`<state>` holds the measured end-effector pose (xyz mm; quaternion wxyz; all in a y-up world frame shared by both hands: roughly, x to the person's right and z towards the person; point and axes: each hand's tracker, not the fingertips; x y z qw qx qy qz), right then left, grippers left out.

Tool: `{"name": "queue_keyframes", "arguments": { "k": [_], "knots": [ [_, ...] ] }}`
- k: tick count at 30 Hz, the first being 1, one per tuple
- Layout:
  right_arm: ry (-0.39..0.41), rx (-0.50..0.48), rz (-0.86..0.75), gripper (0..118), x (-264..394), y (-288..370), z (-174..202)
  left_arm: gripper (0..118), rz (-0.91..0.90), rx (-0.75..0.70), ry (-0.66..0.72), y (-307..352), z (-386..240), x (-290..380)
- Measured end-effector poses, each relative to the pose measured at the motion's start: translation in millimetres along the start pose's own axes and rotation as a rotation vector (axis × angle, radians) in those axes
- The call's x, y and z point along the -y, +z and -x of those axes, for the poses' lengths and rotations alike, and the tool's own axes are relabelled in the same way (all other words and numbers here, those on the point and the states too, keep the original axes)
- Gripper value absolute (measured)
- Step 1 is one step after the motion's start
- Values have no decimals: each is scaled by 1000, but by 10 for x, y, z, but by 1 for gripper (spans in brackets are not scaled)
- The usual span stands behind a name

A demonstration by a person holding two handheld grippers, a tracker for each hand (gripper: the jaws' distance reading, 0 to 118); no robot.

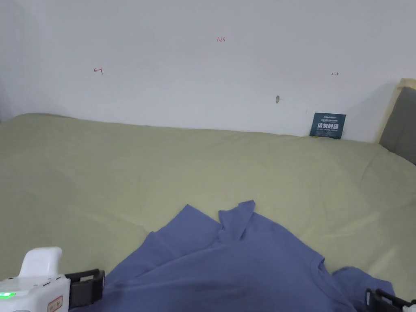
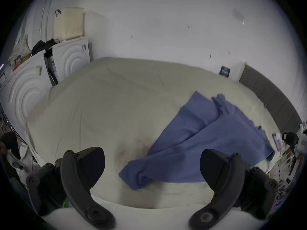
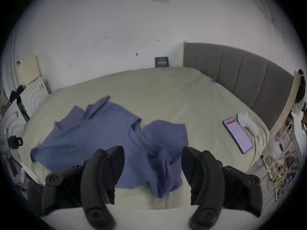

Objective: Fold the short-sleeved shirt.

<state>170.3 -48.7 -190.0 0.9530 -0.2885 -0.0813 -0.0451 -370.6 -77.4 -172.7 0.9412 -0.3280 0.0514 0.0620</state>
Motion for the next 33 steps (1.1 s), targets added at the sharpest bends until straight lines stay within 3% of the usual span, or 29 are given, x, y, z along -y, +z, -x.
{"name": "queue_keyframes", "arguments": {
  "k": [2, 3, 4, 5, 6, 7, 9, 15, 21, 24, 25, 26, 27, 28, 33],
  "knots": [
    [27, -30, -70, 75, -41, 197, 223, 109, -73, 14, -25, 212, -145, -52],
    [33, -51, -120, 73, -30, 306, 341, 97, -114, 8, -44, 304, -218, -40],
    [56, -60, -164, 67, -12, 405, 463, 68, -146, 9, -64, 401, -281, -38],
    [80, -59, -202, 45, 7, 484, 574, 30, -154, 23, -80, 476, -327, -22],
    [99, -29, -257, 10, 12, 565, 694, 0, -175, 29, -72, 541, -378, 29],
    [103, -15, -287, 2, 49, 647, 789, 0, -209, 45, -67, 594, -392, 70],
    [118, -71, -274, 2, 77, 730, 920, 0, -201, 32, -101, 625, -385, 106],
    [147, -105, -283, 2, 258, 752, 1283, 0, -181, -36, -130, 560, -159, 199],
    [148, -157, -211, 2, 411, 595, 1449, 0, 2, -76, -51, 173, 248, 241],
    [171, -170, -184, 2, 512, 502, 1516, 0, 95, -17, 49, -42, 416, 240],
    [182, -174, -161, 2, 549, 461, 1541, 16, 141, 12, 72, -122, 467, 221],
    [192, -183, -132, 2, 579, 407, 1565, 52, 183, 31, 82, -193, 494, 202],
    [191, -187, -118, 2, 607, 368, 1585, 98, 200, 19, 82, -265, 507, 195],
    [187, -193, -110, 2, 635, 347, 1598, 117, 191, 4, 69, -335, 510, 201],
    [204, -217, -62, 2, 704, 245, 1666, 115, 289, -25, 4, -641, 455, 167]
  ]
}}
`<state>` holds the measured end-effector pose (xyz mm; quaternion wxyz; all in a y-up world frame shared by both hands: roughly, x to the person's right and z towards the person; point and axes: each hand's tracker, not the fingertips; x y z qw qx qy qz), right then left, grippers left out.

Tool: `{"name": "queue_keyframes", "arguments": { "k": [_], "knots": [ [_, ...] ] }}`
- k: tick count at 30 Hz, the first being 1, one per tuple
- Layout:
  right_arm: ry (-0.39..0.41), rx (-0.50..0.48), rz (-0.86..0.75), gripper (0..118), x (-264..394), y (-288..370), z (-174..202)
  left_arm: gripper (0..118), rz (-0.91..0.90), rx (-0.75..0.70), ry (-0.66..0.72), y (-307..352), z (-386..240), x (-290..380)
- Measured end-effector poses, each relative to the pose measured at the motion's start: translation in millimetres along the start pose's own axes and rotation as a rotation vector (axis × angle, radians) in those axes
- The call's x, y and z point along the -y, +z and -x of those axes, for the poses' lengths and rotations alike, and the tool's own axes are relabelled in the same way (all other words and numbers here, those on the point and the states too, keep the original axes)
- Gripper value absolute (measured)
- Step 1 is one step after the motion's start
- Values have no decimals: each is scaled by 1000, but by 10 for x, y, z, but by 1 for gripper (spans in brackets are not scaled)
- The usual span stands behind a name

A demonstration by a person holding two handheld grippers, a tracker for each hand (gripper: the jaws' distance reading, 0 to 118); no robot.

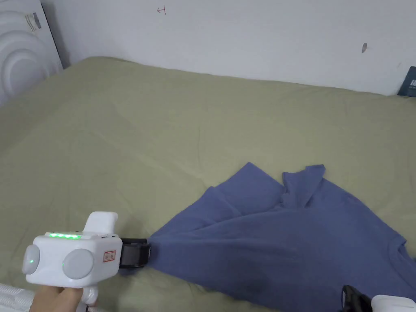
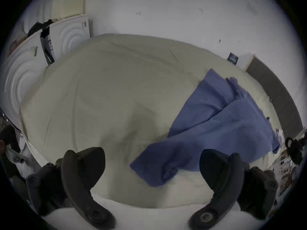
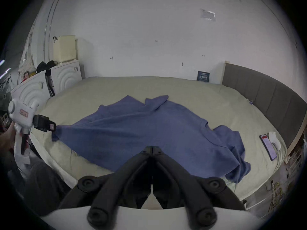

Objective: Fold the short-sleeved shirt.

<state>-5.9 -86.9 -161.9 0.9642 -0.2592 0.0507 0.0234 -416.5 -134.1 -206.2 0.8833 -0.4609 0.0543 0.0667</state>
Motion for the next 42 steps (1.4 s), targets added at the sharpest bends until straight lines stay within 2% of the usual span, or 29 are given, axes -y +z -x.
{"name": "queue_keyframes", "arguments": {
  "k": [2, 3, 5, 6, 7, 10, 14, 18, 19, 20, 21, 22, 23, 27, 29, 30, 33, 34, 35, 36, 38, 40, 42],
  "knots": [
    [4, -7, 19, 2, 18, -62, -15, 114, 46, -27, -36, -130, -42, -5],
    [2, -9, 30, 2, 18, -93, -27, 107, 53, -19, -30, -154, -48, 11],
    [-2, -7, 49, 2, 5, -156, -69, 40, 49, 36, 14, -89, -72, 20],
    [-2, -5, 56, 2, -9, -201, -104, 16, 24, 55, 26, -41, -100, 20],
    [2, 3, 64, 2, -30, -262, -143, 4, 27, 69, 17, 11, -131, 23],
    [-16, -4, 101, 2, -194, -586, -349, 4, 2, -3, -76, -18, -193, 50],
    [14, 17, 120, 2, -609, -1205, -671, 4, 32, 49, -13, -40, -147, 42],
    [-13, 15, 185, 2, -1131, -2060, -1044, 4, 34, 77, 34, -32, -96, 12],
    [-25, -2, 220, 8, -1237, -2287, -1125, 4, 33, 78, 35, -17, -123, -9],
    [-30, 9, 252, 18, -1321, -2492, -1189, 4, 32, 75, 36, -12, -133, -8],
    [-41, -11, 292, 44, -1379, -2678, -1263, 4, 32, 75, 36, -7, -136, 2],
    [-37, -25, 312, 78, -1445, -2892, -1347, 4, 28, 73, 34, -5, -136, 10],
    [-27, -67, 345, 81, -1477, -3058, -1397, 4, 29, 71, 30, 1, -166, -11],
    [39, -72, 492, 81, -1489, -3416, -1311, 4, 32, 60, 13, -13, -151, -20],
    [75, -37, 563, 81, -1396, -3572, -1288, 4, 36, 60, 11, -16, -144, -18],
    [67, -67, 560, 81, -1342, -3633, -1280, 4, 39, 68, 14, -19, -147, -13],
    [46, -58, 565, 79, -1494, -3484, -1286, 4, 47, 61, 9, -36, -160, -41],
    [78, -63, 560, 57, -1544, -3391, -1274, 4, 47, 54, 5, -18, -164, -40],
    [149, -61, 532, 9, -1593, -3265, -1254, 4, 46, 55, -1, -23, -167, -65],
    [131, -72, 477, 3, -1673, -3090, -1242, 4, 43, 55, -2, -5, -169, -78],
    [101, -94, 418, 3, -1819, -2722, -1292, 4, 18, 51, -2, 84, -181, -107],
    [151, -77, 318, 3, -2024, -2251, -1319, 4, -30, 63, 6, 213, -196, -214],
    [156, -68, 243, 3, -2229, -1801, -1353, 4, -87, 89, 15, 409, -216, -338]
  ]
}}
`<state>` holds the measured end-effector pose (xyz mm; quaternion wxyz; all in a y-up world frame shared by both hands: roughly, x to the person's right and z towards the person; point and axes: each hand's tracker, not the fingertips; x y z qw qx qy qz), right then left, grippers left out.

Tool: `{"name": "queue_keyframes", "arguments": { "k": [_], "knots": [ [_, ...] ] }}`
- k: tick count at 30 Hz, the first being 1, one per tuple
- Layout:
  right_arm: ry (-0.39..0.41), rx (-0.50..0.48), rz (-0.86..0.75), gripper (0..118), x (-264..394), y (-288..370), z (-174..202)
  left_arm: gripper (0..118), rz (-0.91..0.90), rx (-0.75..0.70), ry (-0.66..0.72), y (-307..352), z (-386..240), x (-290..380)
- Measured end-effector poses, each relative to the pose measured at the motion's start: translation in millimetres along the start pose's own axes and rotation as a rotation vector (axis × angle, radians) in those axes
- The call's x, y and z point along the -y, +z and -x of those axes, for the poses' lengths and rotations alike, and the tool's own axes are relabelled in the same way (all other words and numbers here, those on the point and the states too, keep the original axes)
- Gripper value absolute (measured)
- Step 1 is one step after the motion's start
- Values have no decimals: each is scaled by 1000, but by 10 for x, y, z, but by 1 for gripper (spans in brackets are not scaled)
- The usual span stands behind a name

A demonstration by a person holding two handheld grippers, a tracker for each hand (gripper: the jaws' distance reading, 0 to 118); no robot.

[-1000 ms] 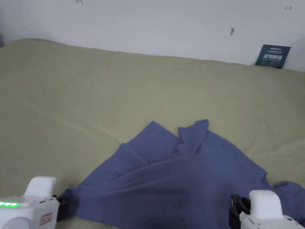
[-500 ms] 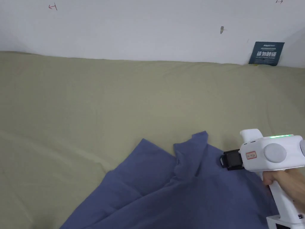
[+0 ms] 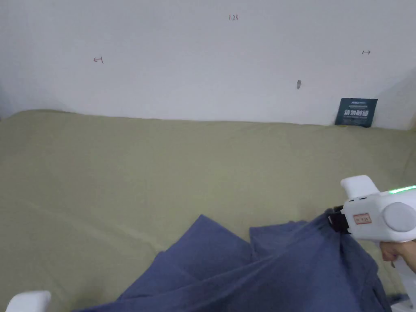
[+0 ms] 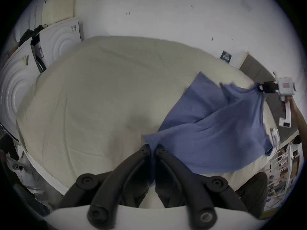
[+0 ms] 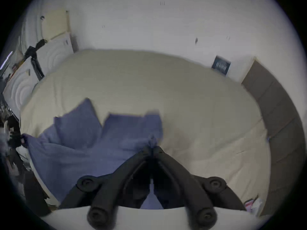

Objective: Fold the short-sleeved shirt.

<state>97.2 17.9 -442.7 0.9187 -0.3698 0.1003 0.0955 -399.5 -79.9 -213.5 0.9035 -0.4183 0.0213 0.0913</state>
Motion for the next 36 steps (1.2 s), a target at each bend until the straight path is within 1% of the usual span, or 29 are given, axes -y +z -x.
{"name": "queue_keyframes", "arguments": {
  "k": [3, 6, 8, 10, 12, 14, 17, 20, 23, 30, 36],
  "knots": [
    [7, 35, -151, 3, -187, 803, -85, 4, -77, 54, 4, 310, -105, -332],
    [-27, 42, -275, 3, -377, 1616, -237, 4, -180, 62, -44, 635, -287, -764],
    [-34, 78, -353, 3, -473, 2036, -299, 4, -253, 68, -76, 860, -432, -1067],
    [-52, 109, -407, 3, -544, 2411, -388, 4, -313, 58, -99, 1048, -607, -1415],
    [-58, 166, -459, 3, -595, 2653, -456, 4, -352, 58, -117, 1223, -739, -1745],
    [-74, 173, -474, 3, -648, 2862, -561, 4, -379, 42, -125, 1369, -891, -2046],
    [-131, 179, -514, 3, -701, 3038, -687, 4, -407, 30, -115, 1531, -1040, -2401],
    [-158, 206, -556, 3, -743, 3099, -746, 4, -435, -17, -135, 1632, -1161, -2628],
    [-189, 212, -586, 3, -819, 3091, -762, 4, -445, -48, -146, 1682, -1226, -2768],
    [-220, 207, -606, 3, -1067, 2848, -738, 4, -483, -96, -135, 1682, -1281, -3025],
    [-193, 234, -614, 3, -1459, 2699, -810, 4, -497, -126, -141, 1580, -1332, -3319]
  ]
}}
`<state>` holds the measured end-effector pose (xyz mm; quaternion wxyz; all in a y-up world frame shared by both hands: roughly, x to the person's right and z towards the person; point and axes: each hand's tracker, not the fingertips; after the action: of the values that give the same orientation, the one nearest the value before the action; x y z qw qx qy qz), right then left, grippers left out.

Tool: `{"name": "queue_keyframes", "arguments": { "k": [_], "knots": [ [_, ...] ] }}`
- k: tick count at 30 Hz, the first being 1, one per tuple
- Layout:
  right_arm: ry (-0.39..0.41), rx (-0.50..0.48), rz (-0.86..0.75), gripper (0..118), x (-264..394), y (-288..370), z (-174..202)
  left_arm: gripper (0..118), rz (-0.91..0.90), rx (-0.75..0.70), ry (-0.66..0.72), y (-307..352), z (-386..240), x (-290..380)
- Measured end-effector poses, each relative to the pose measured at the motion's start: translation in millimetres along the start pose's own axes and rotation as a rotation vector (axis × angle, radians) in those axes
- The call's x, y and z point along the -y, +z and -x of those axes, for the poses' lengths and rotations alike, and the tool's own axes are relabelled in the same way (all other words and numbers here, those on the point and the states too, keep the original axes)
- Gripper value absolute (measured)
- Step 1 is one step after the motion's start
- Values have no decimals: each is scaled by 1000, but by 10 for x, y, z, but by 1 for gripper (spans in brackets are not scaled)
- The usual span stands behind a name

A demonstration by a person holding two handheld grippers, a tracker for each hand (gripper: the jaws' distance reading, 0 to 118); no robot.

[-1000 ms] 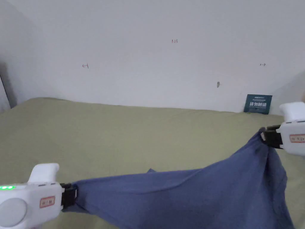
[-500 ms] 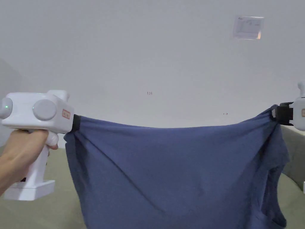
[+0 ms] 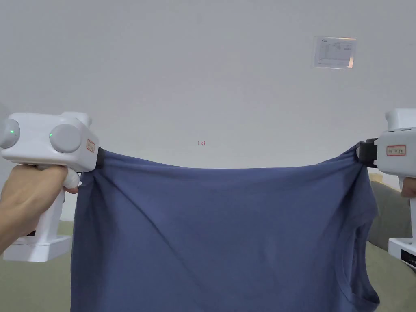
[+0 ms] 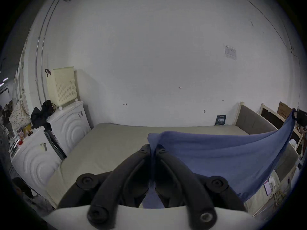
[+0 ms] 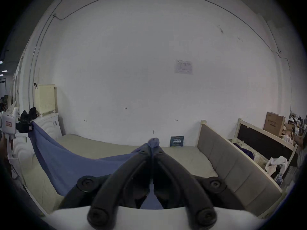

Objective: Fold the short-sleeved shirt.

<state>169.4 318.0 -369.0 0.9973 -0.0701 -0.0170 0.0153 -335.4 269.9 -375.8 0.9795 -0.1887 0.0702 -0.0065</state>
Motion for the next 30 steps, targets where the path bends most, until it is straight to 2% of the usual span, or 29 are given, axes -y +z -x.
{"name": "queue_keyframes", "arguments": {
  "k": [5, 11, 19, 22, 25, 30],
  "knots": [
    [32, 28, -21, 3, -307, -337, 55, 4, -31, -19, -6, -266, -67, -293],
    [8, 46, -44, 3, -575, -847, 8, 4, -56, -56, -14, -671, -218, -617],
    [23, 86, -53, 3, -715, -1429, 70, 4, -120, -115, -71, -1218, -426, -806],
    [67, 111, -40, 3, -681, -1651, 138, 4, -112, -123, -78, -1424, -460, -747],
    [67, 116, -33, 3, -569, -1838, 161, 4, -107, -126, -49, -1627, -475, -647],
    [91, 109, 56, 3, 43, -2138, 187, 4, -40, -120, -75, -2040, -547, -169]
  ]
}}
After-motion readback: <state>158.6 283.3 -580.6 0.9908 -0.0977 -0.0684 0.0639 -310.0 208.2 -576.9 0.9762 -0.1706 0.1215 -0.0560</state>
